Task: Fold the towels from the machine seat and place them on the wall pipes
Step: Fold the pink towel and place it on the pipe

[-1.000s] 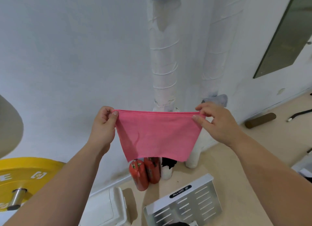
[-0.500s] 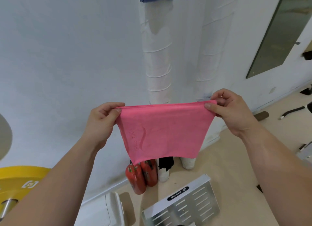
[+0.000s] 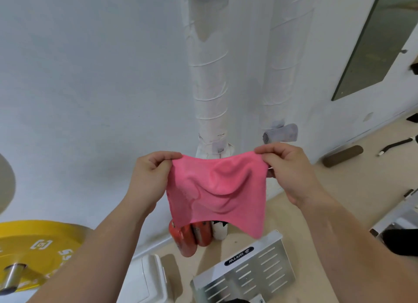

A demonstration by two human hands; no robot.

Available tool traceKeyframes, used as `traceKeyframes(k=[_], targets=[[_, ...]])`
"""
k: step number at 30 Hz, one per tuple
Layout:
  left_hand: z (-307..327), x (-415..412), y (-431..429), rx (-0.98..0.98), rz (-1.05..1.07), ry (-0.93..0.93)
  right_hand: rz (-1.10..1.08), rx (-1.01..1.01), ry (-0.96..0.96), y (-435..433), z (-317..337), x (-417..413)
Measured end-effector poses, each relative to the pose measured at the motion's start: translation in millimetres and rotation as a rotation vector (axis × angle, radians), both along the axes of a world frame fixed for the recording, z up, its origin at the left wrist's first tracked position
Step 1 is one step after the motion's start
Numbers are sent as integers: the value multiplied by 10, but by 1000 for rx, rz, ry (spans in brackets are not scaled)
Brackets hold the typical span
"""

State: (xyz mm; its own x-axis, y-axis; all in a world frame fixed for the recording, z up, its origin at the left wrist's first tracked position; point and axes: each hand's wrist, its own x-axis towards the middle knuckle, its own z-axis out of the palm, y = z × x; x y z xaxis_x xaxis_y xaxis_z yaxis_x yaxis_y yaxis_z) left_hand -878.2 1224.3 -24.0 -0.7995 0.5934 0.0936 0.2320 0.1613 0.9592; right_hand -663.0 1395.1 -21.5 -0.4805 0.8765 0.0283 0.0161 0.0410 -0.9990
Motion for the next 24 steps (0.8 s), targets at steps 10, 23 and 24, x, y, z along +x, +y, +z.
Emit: traceKeyframes(k=[10,23,24], targets=[[10,638,-29,47,-172,25,285,22,-26,-603,-30,-146],[65,731,-61,64,-373,-236,249,477,-104,-622,-53,-179],[52,727,-66,60,-374,-238,259,494,-113,-627,-63,-185]])
